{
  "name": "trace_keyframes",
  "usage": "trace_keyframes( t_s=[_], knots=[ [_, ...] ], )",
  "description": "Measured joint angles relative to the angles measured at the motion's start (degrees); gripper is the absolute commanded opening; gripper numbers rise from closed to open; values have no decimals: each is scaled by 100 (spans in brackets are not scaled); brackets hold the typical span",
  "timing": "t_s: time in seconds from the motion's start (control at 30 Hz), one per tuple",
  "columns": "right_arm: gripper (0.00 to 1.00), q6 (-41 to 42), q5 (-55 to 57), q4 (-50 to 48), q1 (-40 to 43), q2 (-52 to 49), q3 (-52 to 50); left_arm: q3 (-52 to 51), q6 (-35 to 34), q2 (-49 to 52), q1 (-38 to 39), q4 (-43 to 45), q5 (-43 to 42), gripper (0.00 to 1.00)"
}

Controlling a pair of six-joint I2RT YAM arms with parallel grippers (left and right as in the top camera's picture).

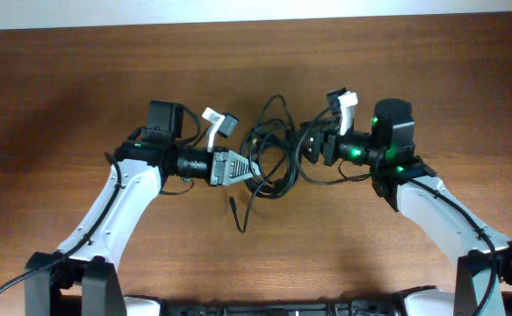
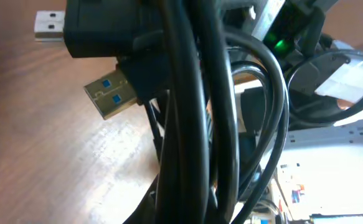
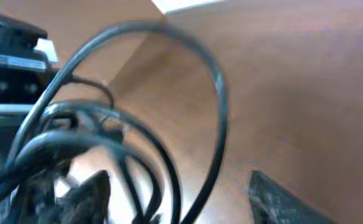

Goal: Untangle cables

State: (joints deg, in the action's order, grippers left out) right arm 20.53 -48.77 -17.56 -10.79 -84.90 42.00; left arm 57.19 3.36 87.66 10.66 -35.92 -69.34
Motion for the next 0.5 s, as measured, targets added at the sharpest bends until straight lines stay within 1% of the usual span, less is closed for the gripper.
trace_keyframes(
  t_s=[0.03,0.1,0.23,0.27,0.3,0.33,0.37,0.4,0.5],
  knots=[
    [68,-11,101,-116,-22,0,0,0,-11,0,66,-2,0,0],
    [70,0,221,-190,-37,0,0,0,-15,0,146,-4,2,0],
    [69,2,404,-216,-37,0,0,0,-17,0,236,-76,-4,0],
    [67,2,437,-223,-37,0,0,0,-20,0,240,-85,-9,0],
    [56,4,485,-225,-46,0,0,0,-17,0,245,-96,-15,0],
    [41,0,570,-225,-46,0,0,0,-11,0,247,-107,-76,0],
    [31,22,614,-221,-46,0,0,0,11,0,247,-114,-142,0],
    [28,17,658,-225,-46,0,0,0,35,0,247,-111,-238,0],
    [31,2,671,-225,-52,-2,0,0,111,0,275,-111,-415,0]
  ],
)
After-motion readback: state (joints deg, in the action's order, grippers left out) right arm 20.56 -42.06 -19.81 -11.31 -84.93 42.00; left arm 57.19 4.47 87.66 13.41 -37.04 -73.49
